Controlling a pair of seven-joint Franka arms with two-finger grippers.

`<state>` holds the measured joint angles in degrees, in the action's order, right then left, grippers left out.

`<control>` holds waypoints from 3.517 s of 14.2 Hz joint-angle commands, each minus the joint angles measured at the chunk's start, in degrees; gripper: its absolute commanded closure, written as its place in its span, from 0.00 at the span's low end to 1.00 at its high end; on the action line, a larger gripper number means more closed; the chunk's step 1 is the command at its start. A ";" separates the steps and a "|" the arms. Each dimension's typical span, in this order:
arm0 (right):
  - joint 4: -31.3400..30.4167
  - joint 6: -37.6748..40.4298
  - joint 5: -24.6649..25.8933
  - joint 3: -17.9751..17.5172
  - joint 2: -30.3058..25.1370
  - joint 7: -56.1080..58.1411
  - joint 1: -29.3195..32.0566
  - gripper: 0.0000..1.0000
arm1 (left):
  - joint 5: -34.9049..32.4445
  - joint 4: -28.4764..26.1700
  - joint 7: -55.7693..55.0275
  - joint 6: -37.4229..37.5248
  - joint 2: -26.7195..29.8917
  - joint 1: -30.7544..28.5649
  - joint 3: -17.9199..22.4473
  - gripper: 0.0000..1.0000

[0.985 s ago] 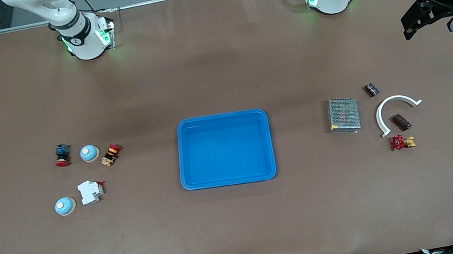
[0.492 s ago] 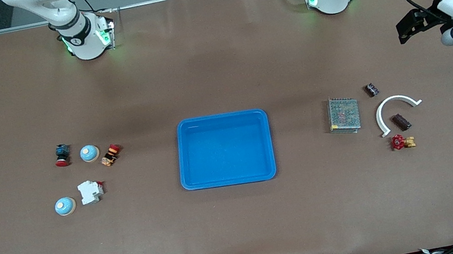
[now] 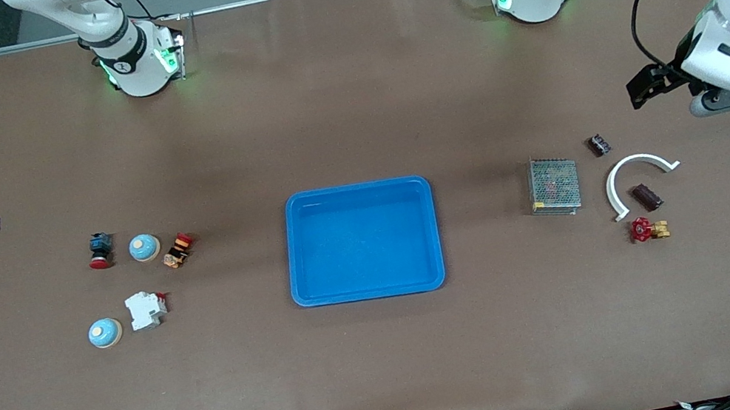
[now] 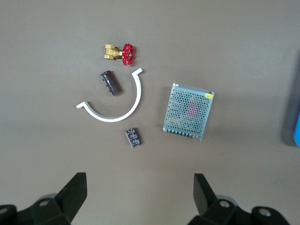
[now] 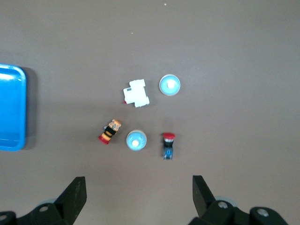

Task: Place electrolytic capacitor and blue bell in tray
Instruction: 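Move the left gripper to the capacitor while the right gripper reaches the bell, then grasp the capacitor with the left gripper while the right gripper grasps the bell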

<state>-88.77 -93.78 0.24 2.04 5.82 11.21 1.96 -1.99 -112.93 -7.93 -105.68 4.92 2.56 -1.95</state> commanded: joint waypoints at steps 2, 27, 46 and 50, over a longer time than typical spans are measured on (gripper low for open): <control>1.14 -5.51 -0.95 -0.64 6.90 13.62 3.04 0.00 | -0.56 -10.44 -6.99 -8.03 3.34 -0.45 -0.60 0.00; 1.05 -28.74 -0.42 -0.64 34.69 38.27 5.59 0.00 | 2.25 -26.20 -9.56 -40.83 -18.19 -8.71 -0.69 0.28; 0.00 -35.60 -0.77 -0.73 39.35 39.15 6.03 0.00 | 1.90 -16.90 -19.49 -31.19 -15.82 -7.92 -10.09 1.00; 0.00 -35.69 -0.86 -0.73 39.53 39.15 6.03 0.00 | 1.90 -11.26 -23.78 -25.81 -15.91 -7.92 -15.97 1.00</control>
<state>-89.03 -129.15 0.18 1.69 45.03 49.11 7.49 -0.85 -126.31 -28.78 -133.51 -11.30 -5.27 -14.83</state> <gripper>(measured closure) 0.000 0.661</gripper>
